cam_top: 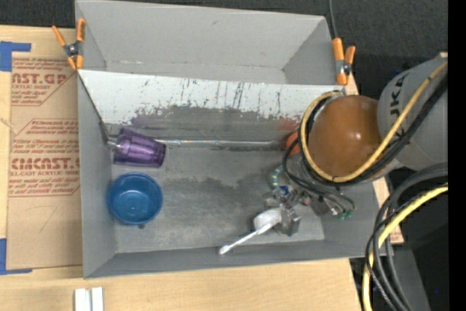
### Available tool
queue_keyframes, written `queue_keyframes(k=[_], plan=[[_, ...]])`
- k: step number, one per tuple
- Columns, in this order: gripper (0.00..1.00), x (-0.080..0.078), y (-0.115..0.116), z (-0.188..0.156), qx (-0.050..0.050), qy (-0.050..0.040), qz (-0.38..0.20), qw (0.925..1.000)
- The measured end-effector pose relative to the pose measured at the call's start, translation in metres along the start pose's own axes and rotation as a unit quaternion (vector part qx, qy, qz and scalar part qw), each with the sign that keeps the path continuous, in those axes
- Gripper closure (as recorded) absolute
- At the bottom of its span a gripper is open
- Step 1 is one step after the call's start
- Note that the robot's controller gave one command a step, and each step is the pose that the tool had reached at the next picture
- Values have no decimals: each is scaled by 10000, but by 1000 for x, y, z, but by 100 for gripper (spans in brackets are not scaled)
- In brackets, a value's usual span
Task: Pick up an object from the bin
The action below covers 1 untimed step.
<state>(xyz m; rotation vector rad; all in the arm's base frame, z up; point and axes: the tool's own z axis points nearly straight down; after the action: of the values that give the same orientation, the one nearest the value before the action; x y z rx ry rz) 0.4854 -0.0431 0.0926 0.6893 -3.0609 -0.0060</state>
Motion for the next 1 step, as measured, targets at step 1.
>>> queue_keyframes(k=[1], plan=[[100, 1, 1, -18, -14, 18, 1, 10000]])
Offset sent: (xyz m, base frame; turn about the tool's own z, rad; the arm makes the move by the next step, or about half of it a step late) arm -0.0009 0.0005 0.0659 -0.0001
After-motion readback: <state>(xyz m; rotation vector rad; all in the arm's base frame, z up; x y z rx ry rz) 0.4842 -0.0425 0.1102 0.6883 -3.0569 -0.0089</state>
